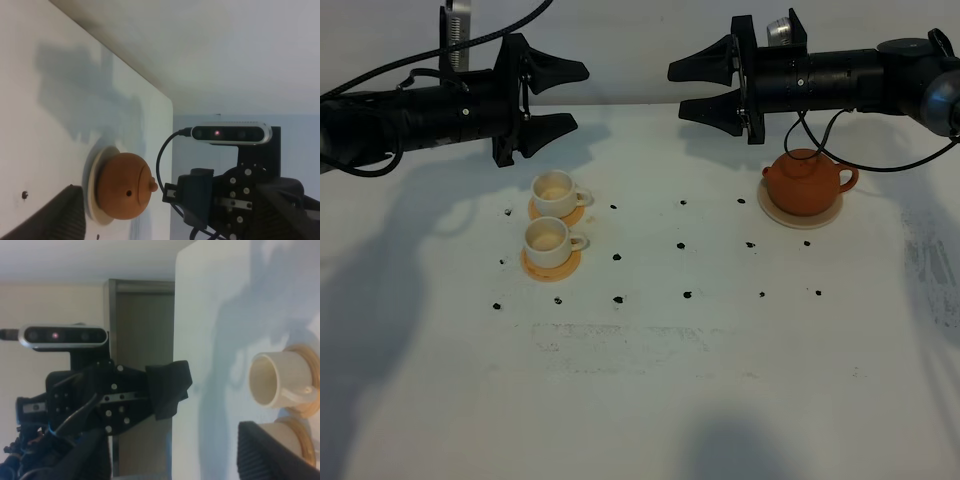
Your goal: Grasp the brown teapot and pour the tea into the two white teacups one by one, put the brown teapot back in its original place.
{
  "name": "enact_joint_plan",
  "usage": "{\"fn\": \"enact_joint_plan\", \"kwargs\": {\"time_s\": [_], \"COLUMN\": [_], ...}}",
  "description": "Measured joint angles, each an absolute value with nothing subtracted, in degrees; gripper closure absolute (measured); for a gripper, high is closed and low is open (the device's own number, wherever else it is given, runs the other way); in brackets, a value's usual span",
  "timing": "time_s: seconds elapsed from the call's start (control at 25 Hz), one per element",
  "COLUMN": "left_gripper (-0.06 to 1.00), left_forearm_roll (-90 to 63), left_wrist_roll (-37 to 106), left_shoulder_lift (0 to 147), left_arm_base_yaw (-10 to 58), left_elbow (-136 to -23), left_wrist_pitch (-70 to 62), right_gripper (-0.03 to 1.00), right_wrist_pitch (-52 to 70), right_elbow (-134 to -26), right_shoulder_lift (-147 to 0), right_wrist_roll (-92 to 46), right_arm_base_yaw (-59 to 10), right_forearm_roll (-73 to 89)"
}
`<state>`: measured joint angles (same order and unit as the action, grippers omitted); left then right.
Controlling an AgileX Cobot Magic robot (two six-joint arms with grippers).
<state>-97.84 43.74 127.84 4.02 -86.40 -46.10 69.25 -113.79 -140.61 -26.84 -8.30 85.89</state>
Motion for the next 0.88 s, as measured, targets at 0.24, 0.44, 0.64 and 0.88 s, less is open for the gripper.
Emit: {"fn": "enact_joint_plan", "kwargs": {"time_s": [0.24, 0.44, 0.64, 0.88], "left_gripper": [0.29, 0.29, 0.32, 0.36], "left_forearm_roll": [-97.8, -97.8, -96.9, -83.5], "left_wrist_roll": [43.7, 46.1, 52.0, 54.1], "left_shoulder_lift": [127.8, 127.8, 127.8, 122.8], "left_arm_base_yaw": [4.0, 3.9, 3.1, 2.9], "left_elbow": [-86.4, -86.4, -86.6, -86.6], "left_wrist_pitch": [-46.2, -46.5, -47.6, -42.0], "right_gripper": [0.41, 0.41, 0.44, 0.48], "right_wrist_pitch": [69.3, 69.3, 69.3, 64.9], "right_elbow": [-113.8, -113.8, -114.0, -114.0], "right_shoulder_lift": [-140.6, -140.6, -140.6, -138.1], "right_wrist_roll": [-26.7, -27.6, -33.3, -35.5], "right_arm_base_yaw": [-8.3, -8.3, -8.3, -8.3], "right_forearm_roll": [85.8, 85.5, 83.2, 70.8]}}
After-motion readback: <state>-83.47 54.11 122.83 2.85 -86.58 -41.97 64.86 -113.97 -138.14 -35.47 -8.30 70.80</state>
